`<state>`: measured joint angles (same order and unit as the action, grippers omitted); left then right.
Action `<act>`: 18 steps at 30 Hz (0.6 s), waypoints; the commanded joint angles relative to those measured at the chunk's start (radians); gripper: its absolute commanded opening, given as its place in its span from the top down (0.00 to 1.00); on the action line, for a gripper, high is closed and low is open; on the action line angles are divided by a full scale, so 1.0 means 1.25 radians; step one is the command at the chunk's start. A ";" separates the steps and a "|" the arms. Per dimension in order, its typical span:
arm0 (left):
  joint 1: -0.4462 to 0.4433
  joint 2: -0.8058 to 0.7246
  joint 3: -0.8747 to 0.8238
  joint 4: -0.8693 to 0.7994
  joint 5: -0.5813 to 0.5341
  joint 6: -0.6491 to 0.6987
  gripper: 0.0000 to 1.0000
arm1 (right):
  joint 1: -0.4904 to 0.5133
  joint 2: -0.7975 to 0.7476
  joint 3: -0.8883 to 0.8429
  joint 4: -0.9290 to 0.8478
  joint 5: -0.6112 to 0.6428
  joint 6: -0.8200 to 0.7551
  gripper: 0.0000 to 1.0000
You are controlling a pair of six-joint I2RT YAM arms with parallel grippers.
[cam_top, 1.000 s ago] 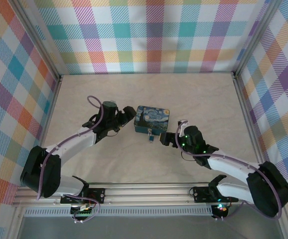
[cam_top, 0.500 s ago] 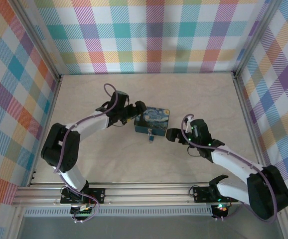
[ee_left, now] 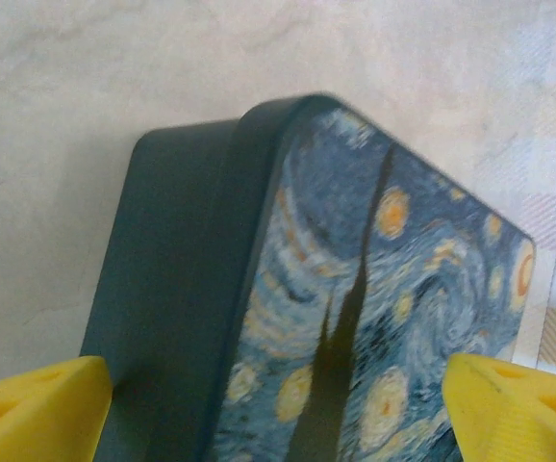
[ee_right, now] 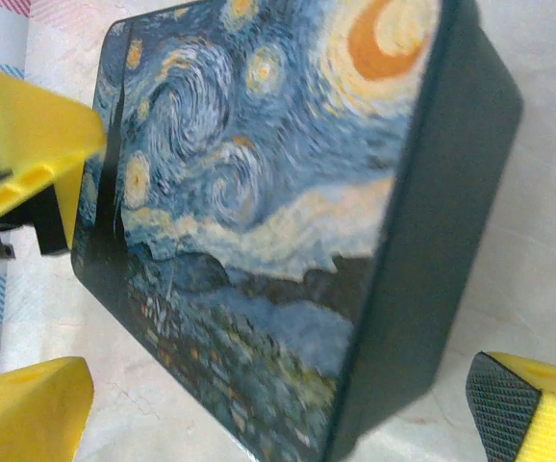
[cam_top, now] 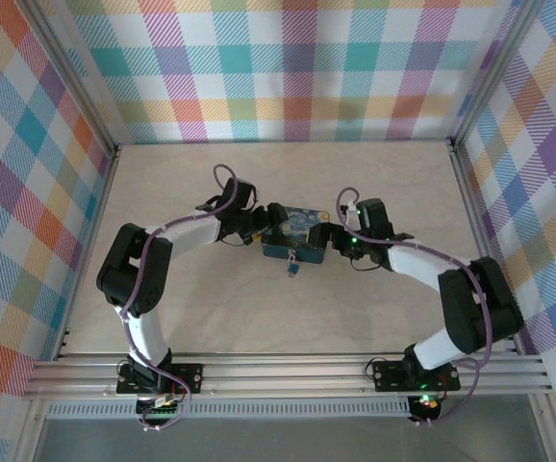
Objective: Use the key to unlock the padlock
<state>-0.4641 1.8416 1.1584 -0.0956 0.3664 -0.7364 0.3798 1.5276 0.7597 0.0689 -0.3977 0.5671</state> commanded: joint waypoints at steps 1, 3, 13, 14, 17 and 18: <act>-0.008 -0.018 -0.033 0.011 0.022 -0.004 0.11 | -0.002 0.037 0.036 0.008 -0.058 -0.014 0.00; -0.015 -0.029 -0.046 0.013 0.019 -0.008 0.11 | -0.003 0.047 0.044 0.022 -0.067 -0.018 0.00; -0.055 -0.112 -0.116 0.020 -0.015 -0.034 0.11 | 0.000 0.103 0.073 0.121 -0.182 -0.027 0.00; -0.059 -0.119 -0.123 0.021 -0.018 -0.038 0.11 | 0.001 0.109 0.072 0.139 -0.190 -0.021 0.00; -0.076 -0.144 -0.151 0.024 -0.034 -0.049 0.11 | 0.004 0.130 0.077 0.190 -0.214 -0.001 0.00; -0.081 -0.156 -0.159 0.023 -0.043 -0.052 0.11 | 0.007 0.138 0.082 0.196 -0.221 0.002 0.00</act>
<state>-0.5278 1.7035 0.9771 -0.0883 0.3012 -0.7742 0.3714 1.6791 0.8253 0.2085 -0.5564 0.5591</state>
